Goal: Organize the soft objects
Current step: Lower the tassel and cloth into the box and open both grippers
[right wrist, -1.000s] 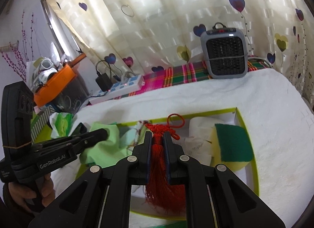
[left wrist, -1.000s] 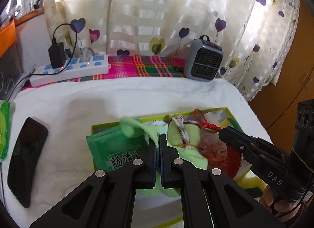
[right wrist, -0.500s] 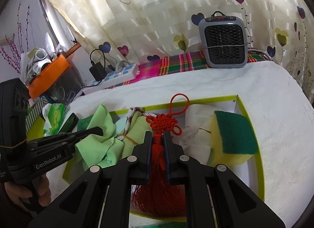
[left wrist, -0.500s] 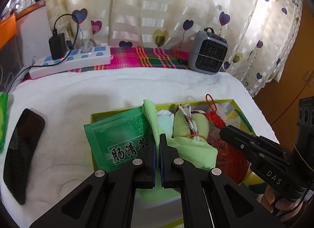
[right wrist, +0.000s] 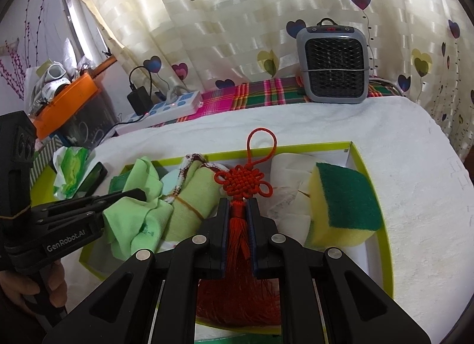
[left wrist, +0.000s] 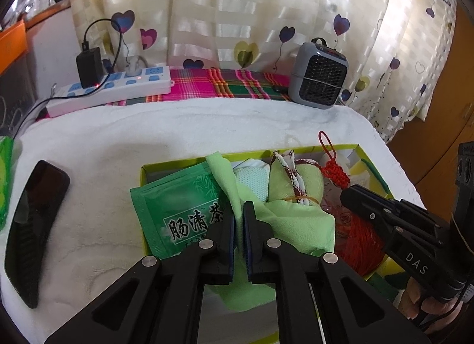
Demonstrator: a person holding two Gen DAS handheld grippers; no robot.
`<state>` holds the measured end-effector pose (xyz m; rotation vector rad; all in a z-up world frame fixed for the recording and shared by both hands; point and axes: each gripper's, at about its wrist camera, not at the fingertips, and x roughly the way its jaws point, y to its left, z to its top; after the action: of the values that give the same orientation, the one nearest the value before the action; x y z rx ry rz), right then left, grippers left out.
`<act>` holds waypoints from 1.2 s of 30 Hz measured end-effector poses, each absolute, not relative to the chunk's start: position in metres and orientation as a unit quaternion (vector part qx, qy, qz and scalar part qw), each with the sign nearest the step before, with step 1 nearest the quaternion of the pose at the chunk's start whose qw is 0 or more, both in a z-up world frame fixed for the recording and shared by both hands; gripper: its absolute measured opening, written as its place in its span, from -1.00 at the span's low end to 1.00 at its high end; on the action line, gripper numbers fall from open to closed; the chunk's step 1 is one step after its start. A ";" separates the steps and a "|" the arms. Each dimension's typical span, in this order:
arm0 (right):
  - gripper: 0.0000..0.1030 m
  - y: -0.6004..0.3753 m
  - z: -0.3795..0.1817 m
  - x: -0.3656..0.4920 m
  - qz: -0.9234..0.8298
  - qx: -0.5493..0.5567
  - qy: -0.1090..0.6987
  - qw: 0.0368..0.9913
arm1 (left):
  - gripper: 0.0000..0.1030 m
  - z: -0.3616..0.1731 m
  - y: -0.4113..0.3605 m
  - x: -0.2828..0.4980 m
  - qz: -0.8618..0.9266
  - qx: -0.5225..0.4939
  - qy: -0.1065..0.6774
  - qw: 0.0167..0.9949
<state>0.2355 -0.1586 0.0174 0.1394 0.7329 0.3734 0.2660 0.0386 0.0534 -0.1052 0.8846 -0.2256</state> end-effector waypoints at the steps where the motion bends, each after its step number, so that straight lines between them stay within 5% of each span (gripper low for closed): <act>1: -0.77 -0.158 0.017 0.235 0.179 0.064 0.355 0.915 | -0.87 0.053 0.038 0.266 -0.108 -0.048 0.426 0.897; 20: -0.75 -0.164 0.017 0.228 0.152 0.053 0.358 0.920 | -0.52 0.053 0.039 0.256 -0.097 -0.024 0.415 0.904; 28: -0.22 -0.167 0.023 0.219 0.157 0.065 0.345 0.923 | -0.21 0.056 0.040 0.248 -0.089 -0.022 0.414 0.906; 36: 0.01 -0.168 0.027 0.209 0.148 0.062 0.339 0.927 | -0.09 0.062 0.041 0.233 -0.078 -0.015 0.404 0.911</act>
<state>0.2087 -0.1679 0.0271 0.1269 0.6951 0.3032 0.2326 0.0408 0.0618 -0.0309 0.8324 -0.1614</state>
